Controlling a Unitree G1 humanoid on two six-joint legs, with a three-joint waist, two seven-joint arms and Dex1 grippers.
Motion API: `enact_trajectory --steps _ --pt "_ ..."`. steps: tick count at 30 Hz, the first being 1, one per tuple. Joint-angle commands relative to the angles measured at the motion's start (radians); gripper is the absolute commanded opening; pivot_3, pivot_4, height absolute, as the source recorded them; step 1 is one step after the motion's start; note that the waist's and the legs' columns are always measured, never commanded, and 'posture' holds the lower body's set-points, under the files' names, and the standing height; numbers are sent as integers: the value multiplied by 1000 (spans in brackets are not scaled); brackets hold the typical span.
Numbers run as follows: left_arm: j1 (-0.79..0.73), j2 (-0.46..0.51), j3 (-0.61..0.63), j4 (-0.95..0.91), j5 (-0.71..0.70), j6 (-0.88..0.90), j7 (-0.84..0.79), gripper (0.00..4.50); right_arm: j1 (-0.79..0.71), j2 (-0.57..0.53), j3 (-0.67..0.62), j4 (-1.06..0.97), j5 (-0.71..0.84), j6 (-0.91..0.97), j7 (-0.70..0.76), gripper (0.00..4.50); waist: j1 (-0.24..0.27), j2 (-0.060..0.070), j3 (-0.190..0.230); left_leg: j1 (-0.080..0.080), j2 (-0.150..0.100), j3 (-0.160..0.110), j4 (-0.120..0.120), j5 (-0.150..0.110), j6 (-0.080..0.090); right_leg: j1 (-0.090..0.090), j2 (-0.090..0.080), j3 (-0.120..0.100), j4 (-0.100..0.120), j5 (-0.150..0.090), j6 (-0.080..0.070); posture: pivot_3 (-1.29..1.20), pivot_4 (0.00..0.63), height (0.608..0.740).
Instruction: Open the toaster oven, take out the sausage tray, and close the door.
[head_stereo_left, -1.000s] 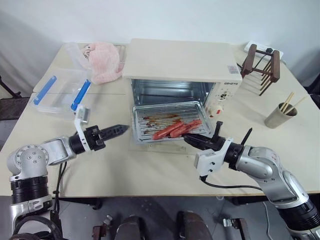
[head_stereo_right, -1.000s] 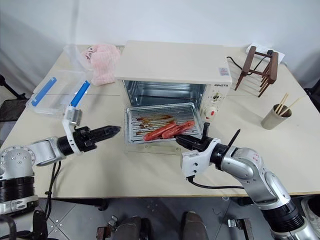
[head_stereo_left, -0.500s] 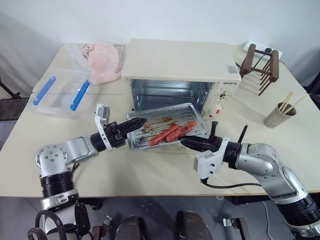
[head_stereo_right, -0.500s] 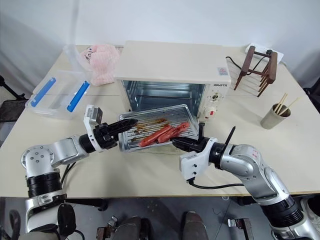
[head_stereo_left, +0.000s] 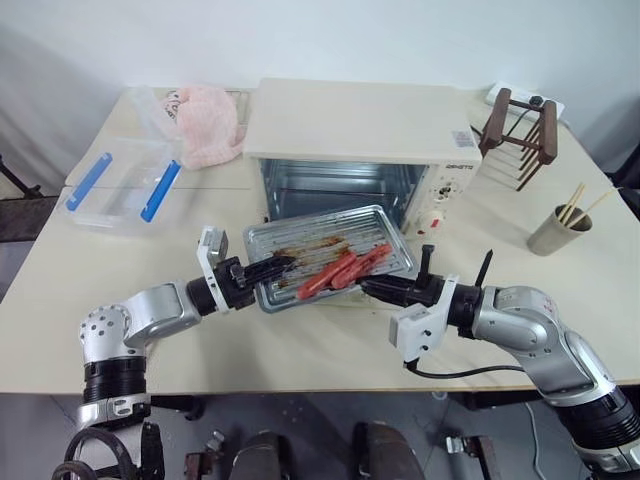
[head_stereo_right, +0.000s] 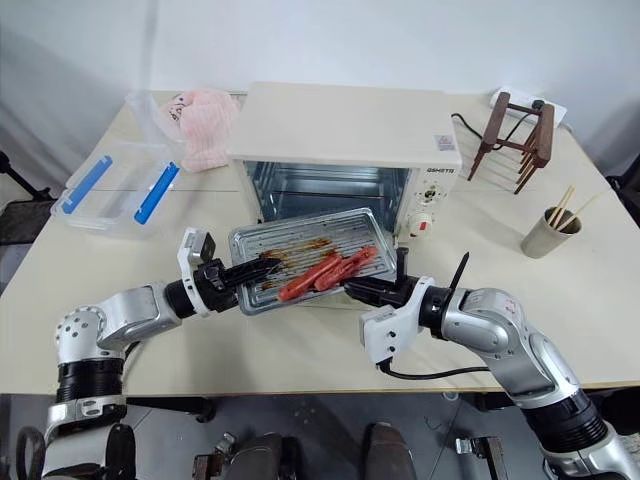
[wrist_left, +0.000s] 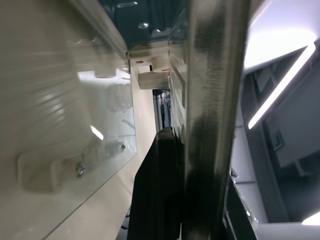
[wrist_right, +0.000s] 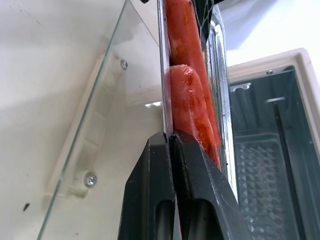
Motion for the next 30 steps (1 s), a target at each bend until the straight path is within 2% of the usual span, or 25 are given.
enact_trajectory --steps 1,4,9,12,14,18,19,23,25,27,30 --pt "24 -22 12 -57 -44 -52 26 3 6 4 -53 -51 111 73 16 251 2 0 0 0 0 0 0 0 0 0 0 0 0 0 0 0 150 740" --pt "40 -45 25 -69 -44 -56 36 0 2 -9 -62 -54 141 71 27 973 1 0 0 0 -1 0 0 0 0 1 0 0 -1 0 0 0 150 740" --pt "56 -47 65 -67 -44 -37 26 0 16 -40 -102 -29 185 9 39 2684 1 0 0 0 -1 0 0 0 0 1 0 0 -1 0 0 0 150 740" --pt "77 -10 99 -53 -44 1 -20 0 58 -90 -155 -4 300 48 105 3711 1 0 0 0 -1 0 0 0 0 1 1 0 -1 0 0 0 150 740" --pt "132 40 148 -36 -44 48 -109 0 104 -136 -225 78 408 -17 169 4387 1 0 0 0 -1 0 0 0 0 1 1 0 -1 0 0 0 150 740" --pt "286 167 221 -23 -44 120 -308 0 154 -153 -309 237 507 -29 212 4387 -8 0 0 0 0 2 -1 0 0 1 3 0 -3 0 -1 0 150 740" --pt "325 182 243 -26 -44 119 -341 0 164 -149 -316 272 527 -21 227 3964 -7 0 0 1 1 2 -1 0 0 1 3 0 -2 -1 -1 0 150 740" --pt "450 194 322 -59 -44 90 -427 0 159 -123 -308 403 537 6 244 2933 -2 0 0 2 1 2 -1 0 0 1 3 2 -3 -1 -2 0 150 740" --pt "505 171 369 -94 -44 52 -427 0 142 -107 -293 466 529 -3 255 2324 -1 0 0 2 2 2 0 0 0 1 2 2 -5 -1 -3 0 150 740" --pt "550 132 423 -123 -44 11 -419 0 119 -92 -268 516 518 -1 276 1515 0 0 0 2 2 2 0 0 0 1 -1 2 -5 -1 -3 0 150 740" --pt "598 66 495 -174 -44 -56 -387 0 87 -65 -234 566 510 18 297 693 -3 0 0 2 2 1 0 0 0 1 -2 2 -4 -1 -3 0 150 740"
